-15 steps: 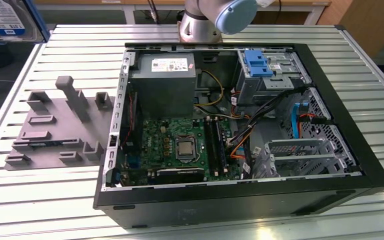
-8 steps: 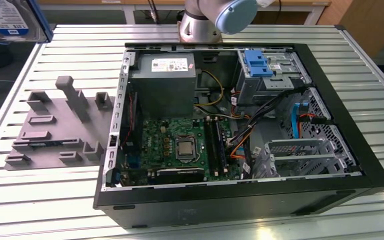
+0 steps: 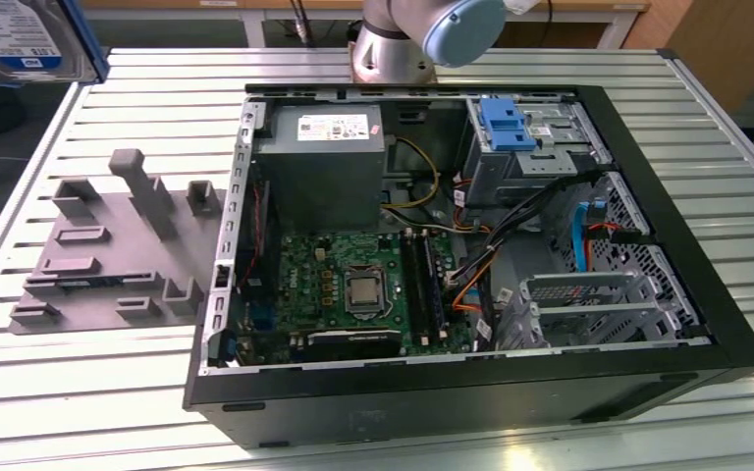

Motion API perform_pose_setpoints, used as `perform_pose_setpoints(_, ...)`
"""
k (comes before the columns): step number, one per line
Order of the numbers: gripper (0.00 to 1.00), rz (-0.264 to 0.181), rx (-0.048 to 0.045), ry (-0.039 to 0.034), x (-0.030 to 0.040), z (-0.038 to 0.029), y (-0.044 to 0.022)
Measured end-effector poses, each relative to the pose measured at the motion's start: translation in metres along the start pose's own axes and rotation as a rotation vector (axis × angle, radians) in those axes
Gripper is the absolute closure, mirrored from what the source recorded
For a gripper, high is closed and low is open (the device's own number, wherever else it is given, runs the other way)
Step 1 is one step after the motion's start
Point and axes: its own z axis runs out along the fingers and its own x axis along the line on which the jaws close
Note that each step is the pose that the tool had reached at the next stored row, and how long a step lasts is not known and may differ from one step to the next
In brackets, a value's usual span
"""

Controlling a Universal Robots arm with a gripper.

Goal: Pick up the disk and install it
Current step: 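Pick up the disk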

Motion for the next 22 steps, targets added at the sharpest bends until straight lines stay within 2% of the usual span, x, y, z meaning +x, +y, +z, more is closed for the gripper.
perform_pose_setpoints(22,0.64,0.0,-0.0001,0.0001,0.0,-0.0001,-0.0095)
